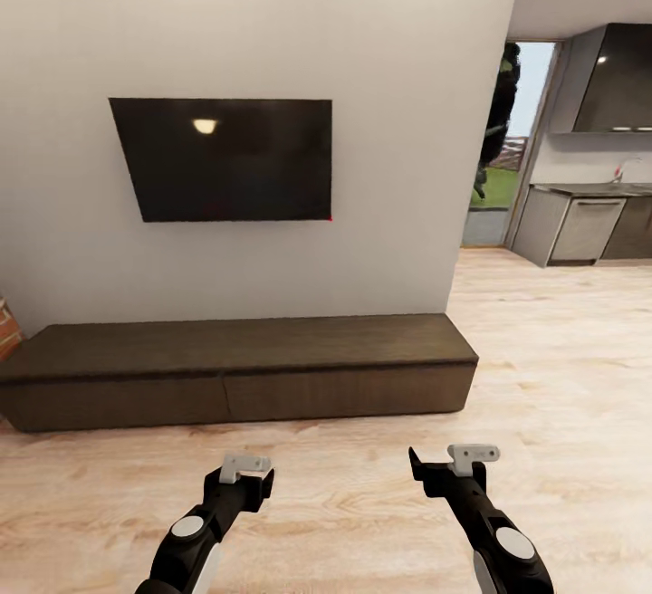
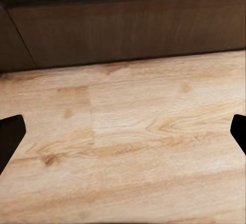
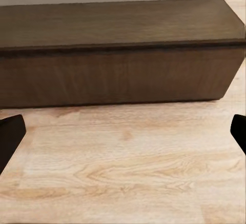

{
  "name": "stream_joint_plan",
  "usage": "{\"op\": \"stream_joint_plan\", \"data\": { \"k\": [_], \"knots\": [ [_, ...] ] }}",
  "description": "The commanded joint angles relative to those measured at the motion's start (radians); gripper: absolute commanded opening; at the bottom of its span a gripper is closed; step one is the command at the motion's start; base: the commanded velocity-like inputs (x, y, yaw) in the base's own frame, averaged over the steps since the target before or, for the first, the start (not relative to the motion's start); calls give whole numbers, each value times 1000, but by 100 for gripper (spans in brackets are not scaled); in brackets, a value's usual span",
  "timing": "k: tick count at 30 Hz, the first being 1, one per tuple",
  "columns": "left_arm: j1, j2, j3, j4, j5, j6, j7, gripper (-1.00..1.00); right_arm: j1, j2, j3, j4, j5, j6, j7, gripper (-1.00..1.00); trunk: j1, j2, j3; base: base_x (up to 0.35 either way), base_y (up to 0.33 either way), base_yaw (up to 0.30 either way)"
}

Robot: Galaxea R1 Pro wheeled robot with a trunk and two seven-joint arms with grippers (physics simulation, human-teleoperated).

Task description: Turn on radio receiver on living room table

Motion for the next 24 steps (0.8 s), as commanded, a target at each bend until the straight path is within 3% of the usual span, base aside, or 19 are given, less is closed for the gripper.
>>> {"op": "stream_joint_plan", "data": {
  "k": [1,24],
  "knots": [
    [0,0,0,0,0,0,0,100,0,0,0,0,0,0,0,100,0,0,-1,0,0,278],
    [0,0,0,0,0,0,0,100,0,0,0,0,0,0,0,100,0,0,-15,0,0,278]
  ]
}}
